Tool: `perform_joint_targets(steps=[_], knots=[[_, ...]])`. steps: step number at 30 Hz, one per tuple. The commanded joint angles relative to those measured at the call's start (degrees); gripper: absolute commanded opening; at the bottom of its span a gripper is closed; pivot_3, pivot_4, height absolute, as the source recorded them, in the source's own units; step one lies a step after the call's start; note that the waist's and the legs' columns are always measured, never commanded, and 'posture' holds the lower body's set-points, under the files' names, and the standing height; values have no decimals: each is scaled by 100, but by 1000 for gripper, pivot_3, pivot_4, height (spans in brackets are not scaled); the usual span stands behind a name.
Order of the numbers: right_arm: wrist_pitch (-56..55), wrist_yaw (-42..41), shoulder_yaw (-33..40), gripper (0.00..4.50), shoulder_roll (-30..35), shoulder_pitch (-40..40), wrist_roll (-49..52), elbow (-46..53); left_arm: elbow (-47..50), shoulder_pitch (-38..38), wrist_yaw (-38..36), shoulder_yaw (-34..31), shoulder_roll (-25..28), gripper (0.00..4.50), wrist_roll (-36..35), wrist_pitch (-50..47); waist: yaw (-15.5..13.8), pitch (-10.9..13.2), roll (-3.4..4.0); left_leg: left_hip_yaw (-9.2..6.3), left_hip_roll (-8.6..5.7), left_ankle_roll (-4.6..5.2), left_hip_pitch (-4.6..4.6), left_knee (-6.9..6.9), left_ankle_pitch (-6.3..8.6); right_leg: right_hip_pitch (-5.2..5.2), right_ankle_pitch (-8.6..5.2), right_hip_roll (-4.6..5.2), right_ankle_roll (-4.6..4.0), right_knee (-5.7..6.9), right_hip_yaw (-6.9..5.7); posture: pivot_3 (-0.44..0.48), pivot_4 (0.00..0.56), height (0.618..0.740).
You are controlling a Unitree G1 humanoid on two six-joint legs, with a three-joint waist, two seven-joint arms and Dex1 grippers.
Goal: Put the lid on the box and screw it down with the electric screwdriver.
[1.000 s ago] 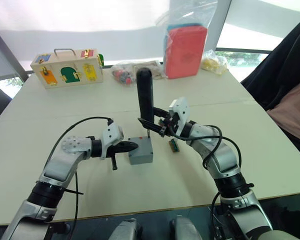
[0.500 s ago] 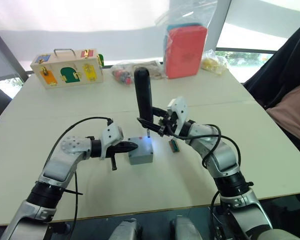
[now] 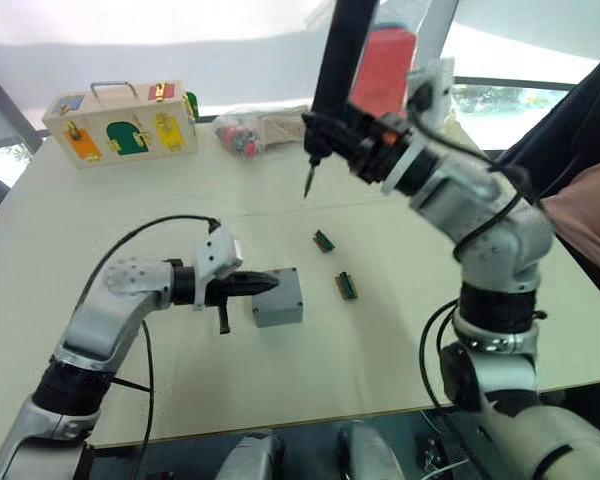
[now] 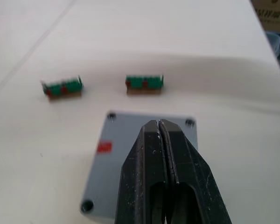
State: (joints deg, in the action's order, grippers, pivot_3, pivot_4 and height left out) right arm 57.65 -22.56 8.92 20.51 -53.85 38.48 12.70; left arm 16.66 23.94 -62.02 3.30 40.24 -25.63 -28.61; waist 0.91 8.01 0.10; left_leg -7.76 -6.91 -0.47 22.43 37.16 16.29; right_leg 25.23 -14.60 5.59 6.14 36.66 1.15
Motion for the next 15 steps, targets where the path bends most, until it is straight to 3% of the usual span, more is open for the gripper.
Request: perform_joint_targets(steps=[1, 7, 10, 15], knots=[[1462, 122, -155, 1849, 774, -329, 18, -161, 428, 139, -88, -447, 298, 0, -391, -196, -11, 2, 1, 0, 0, -1, 0, 1, -1, -2, 0, 0, -1, 0, 0, 0, 150, 740], [3372, 198, -685, 1849, 1579, -1014, -193, -1151, 857, 139, -188, -856, 718, 0, -870, -423, 6, 62, 13, 13, 1, 0, 2, -5, -1, 10, 2, 2, -3, 6, 10, 0, 150, 740], [3485, -135, -1712, 1849, 2228, -1150, -187, -1643, 1041, 107, -123, -928, 804, 0, -1001, -501, -4, 85, 4, 16, 6, -1, 9, -6, -1, 17, 2, 0, -3, 2, 9, 0, 150, 740], [3485, -448, -2733, 1849, 2530, -1160, -425, -2474, 1267, -3, 59, -1029, 848, 0, -1185, -625, 10, 94, -3, 25, 5, 7, 13, 0, 3, 9, 3, 2, -1, -17, 10, 0, 150, 740]])
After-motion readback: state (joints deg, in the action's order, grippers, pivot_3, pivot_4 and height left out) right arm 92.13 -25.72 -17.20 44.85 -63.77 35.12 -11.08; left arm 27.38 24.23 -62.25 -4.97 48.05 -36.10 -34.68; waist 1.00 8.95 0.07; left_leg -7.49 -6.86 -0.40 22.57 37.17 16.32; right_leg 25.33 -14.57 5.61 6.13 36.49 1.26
